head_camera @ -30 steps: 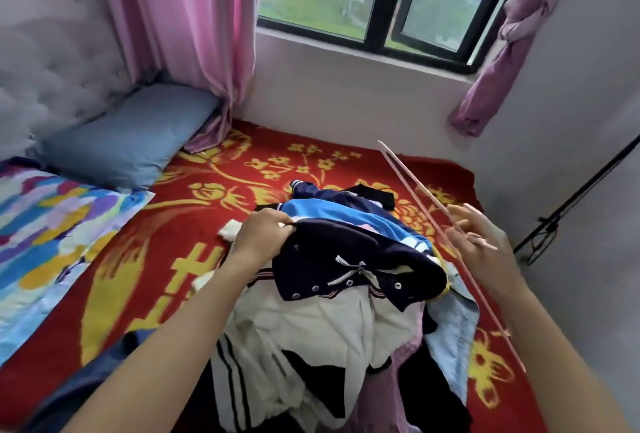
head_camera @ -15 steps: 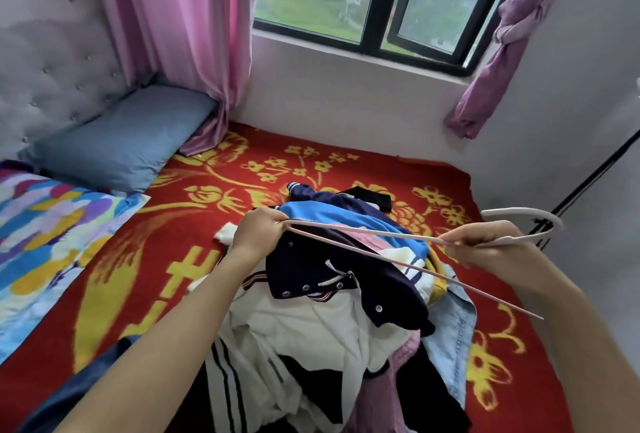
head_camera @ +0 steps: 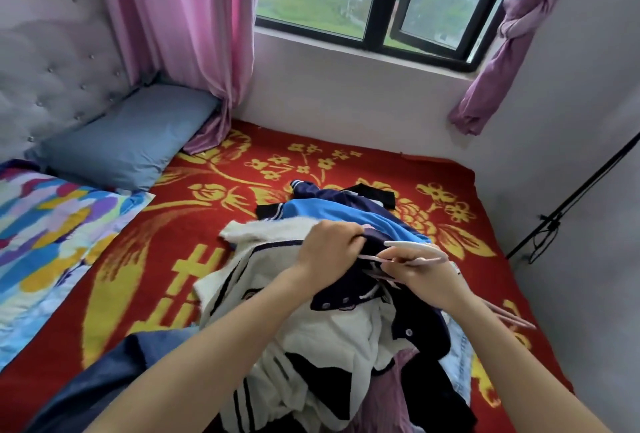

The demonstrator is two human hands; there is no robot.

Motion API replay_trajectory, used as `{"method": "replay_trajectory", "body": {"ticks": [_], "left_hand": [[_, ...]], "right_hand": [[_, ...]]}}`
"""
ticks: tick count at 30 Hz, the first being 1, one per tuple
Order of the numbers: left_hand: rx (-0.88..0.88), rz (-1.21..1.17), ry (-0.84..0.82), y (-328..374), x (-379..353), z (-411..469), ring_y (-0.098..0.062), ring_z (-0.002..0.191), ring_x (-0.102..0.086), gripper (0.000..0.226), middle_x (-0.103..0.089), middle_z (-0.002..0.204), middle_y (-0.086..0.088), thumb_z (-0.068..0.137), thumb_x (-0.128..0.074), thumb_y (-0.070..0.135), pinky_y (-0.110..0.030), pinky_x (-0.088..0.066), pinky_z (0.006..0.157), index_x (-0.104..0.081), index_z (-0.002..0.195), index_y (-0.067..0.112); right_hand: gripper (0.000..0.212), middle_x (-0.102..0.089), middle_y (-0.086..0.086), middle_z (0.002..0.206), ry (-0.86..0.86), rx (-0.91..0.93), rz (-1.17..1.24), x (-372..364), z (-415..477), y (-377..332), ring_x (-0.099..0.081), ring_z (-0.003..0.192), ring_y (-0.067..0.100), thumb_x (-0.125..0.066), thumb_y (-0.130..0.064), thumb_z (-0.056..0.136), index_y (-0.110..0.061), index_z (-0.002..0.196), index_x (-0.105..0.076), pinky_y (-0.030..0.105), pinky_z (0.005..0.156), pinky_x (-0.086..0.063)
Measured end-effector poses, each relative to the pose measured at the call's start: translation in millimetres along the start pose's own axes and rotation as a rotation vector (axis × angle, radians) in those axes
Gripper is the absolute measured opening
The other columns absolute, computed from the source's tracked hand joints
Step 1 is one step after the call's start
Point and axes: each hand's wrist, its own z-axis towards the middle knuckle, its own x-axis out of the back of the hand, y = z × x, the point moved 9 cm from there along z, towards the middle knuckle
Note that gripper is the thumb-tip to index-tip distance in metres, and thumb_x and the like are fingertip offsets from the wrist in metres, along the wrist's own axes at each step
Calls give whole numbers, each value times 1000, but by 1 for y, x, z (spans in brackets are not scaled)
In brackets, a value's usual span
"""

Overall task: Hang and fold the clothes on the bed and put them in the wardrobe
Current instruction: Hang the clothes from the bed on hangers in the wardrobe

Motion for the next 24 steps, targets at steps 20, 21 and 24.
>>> {"method": "replay_trajectory", "body": {"ticks": [20,21,24], "left_hand": [[-315,20,-43,-1,-5,-31,-28,73,-65,33,-67,80,-16,73,-70,9,-25,-40,75,-67,102,-7],[-318,9,-47,2,-7,-30,-28,73,-65,32,-67,80,-16,73,-70,8,-25,-39,76,-67,101,-6],[-290,-15,-33,3,-9,-23,-29,72,-65,28,-66,79,-17,74,-68,8,-25,-40,74,-68,98,-6]], "right_hand": [[13,-56,0,48,78,-118,213,-13,9,15,-49,44,4,-66,13,71,1,67,-66,17,50,-38],[9,-57,5,52,62,-100,192,-18,12,11,-49,47,6,-63,15,71,7,67,-65,20,53,-39],[10,-65,6,65,49,-49,169,-18,17,5,-55,58,8,-59,10,77,8,73,-67,21,61,-43]]}}
